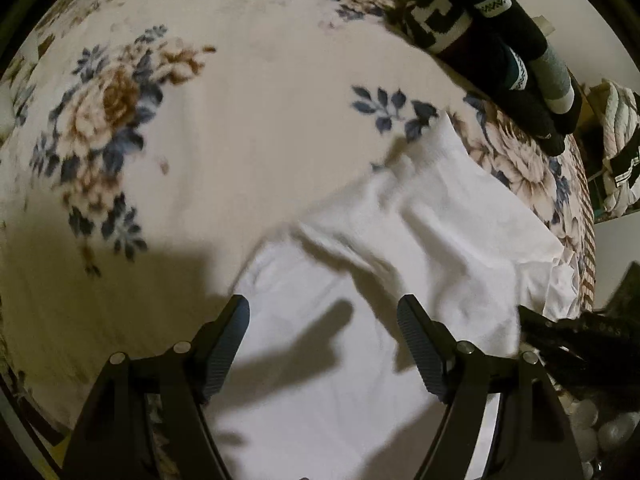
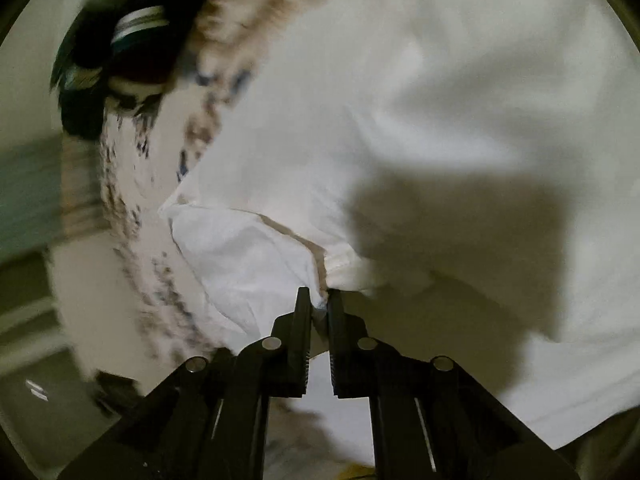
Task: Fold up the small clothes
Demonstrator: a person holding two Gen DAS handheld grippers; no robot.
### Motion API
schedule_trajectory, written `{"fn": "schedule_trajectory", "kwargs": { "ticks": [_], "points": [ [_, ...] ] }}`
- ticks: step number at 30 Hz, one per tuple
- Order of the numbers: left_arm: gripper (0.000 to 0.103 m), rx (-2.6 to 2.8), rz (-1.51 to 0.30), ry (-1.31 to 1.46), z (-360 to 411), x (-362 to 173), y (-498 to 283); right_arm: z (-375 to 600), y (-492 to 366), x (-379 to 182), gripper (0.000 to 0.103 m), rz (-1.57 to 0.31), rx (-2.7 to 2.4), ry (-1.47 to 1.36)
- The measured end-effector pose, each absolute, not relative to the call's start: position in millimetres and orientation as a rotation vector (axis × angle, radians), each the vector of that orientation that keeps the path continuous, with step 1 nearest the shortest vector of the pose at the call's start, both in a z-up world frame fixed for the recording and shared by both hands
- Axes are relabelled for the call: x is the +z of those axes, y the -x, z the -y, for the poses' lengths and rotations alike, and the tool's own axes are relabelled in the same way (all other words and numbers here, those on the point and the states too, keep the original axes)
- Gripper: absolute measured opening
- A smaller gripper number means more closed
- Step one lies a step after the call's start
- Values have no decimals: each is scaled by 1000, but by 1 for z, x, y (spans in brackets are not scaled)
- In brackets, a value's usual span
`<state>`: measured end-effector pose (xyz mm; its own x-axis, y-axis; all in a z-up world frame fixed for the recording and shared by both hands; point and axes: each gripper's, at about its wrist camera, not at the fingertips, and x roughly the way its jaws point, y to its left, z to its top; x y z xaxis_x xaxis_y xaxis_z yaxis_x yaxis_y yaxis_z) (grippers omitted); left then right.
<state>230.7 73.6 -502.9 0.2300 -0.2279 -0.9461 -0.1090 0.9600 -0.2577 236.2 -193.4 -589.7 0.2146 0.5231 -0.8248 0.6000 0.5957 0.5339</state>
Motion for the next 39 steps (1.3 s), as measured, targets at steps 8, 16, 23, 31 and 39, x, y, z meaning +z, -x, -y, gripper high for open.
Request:
{"fn": "schedule_trajectory", "kwargs": {
  "ticks": [8, 16, 23, 31, 39],
  "points": [
    [75, -115, -1305, 261, -57, -498, -255, 200, -261, -567, 46, -1517, -116, -626],
    [75, -102, -1332, 82, -35, -530, -277, 189, -235, -559, 47, -1429, -55, -769],
    [82, -125, -1358, 61, -40, -532, -289, 183, -234, -596, 47, -1494, -161, -594],
    [82, -302, -1230, 86, -28, -463, -305, 242, -224, -524, 64, -1387, -116, -653],
    [81, -425, -1323, 61, 10, -525, -366, 346, -259, -542, 65, -1384, -206, -615]
  ]
}}
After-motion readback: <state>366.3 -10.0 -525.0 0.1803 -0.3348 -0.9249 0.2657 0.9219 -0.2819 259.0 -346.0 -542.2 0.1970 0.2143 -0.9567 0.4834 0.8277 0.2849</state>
